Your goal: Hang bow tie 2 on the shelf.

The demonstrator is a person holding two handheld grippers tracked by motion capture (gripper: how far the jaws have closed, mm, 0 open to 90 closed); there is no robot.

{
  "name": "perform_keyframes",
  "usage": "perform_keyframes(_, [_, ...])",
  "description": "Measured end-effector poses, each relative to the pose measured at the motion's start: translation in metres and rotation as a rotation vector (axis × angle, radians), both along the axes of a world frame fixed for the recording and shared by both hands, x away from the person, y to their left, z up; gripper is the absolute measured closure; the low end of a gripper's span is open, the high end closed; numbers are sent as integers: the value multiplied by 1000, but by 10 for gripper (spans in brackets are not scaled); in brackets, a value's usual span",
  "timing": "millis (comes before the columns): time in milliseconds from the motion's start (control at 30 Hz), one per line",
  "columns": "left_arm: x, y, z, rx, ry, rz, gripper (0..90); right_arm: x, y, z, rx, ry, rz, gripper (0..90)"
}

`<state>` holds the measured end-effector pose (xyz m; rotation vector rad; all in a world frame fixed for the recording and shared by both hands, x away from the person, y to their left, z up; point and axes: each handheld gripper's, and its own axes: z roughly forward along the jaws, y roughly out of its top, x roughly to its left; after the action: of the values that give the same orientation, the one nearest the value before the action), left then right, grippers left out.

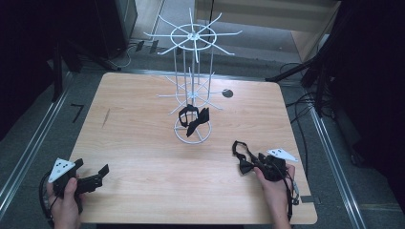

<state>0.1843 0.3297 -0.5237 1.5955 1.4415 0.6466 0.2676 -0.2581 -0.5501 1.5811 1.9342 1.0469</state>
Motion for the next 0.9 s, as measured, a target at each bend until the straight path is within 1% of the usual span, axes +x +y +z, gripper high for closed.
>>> perform_keyframes(33, [0,0,0,0,0,1,0,0,0,0,0,0,0,712])
perform_keyframes(67, [0,0,0,1,0,1,0,-1,1,0,-13,-4,3,765])
perform_keyframes(100, [0,0,0,0,-2,2,0,-1,2,0,-24,-4,9,788])
perform_keyframes(133, [0,0,0,1,-1,0,0,-2,5,0,-47,-11,21,848])
perform_keyframes(200, [0,0,0,1,-2,2,0,-2,5,0,-34,-7,27,891])
perform_keyframes(233, [0,0,0,1,-2,2,0,-2,5,0,-34,-7,27,891])
perform_keyframes(267, [0,0,0,2,-2,2,0,-2,4,0,-7,4,25,900])
perform_keyframes(367, [0,0,0,-1,-2,1,0,-2,3,1,4,13,25,900])
perform_keyframes(400, [0,0,0,-2,-1,2,0,-2,4,2,20,13,42,900])
perform_keyframes(433, [0,0,0,-2,-1,2,0,-2,4,2,20,13,42,900])
perform_keyframes(467, [0,0,0,-1,0,1,0,-4,6,6,15,-8,43,900])
perform_keyframes(500, [0,0,0,-1,0,1,0,-4,6,6,15,-8,43,900])
perform_keyframes(533, [0,0,0,-2,0,1,0,-6,7,12,25,-41,45,900])
perform_keyframes(567, [0,0,0,-2,0,1,0,-6,7,12,25,-41,45,900])
perform_keyframes(600, [0,0,0,-4,0,3,0,-9,10,19,31,-81,49,900])
perform_keyframes(700, [0,0,0,-3,0,3,0,-15,14,29,33,-142,58,900])
perform_keyframes(733, [0,0,0,-2,-1,2,0,-17,14,32,40,-159,60,900])
perform_keyframes(767, [0,0,0,-1,-2,1,0,-17,14,32,40,-159,60,900])
perform_keyframes(800, [0,0,0,0,-1,1,0,-19,15,36,50,-173,61,900])
perform_keyframes(833, [0,0,0,1,-2,1,0,-20,15,39,53,-193,64,900])
perform_keyframes(867, [0,0,0,2,-4,2,0,-24,16,46,59,-226,67,900])
perform_keyframes(900, [0,0,0,2,-4,2,0,-24,16,46,59,-226,67,900])
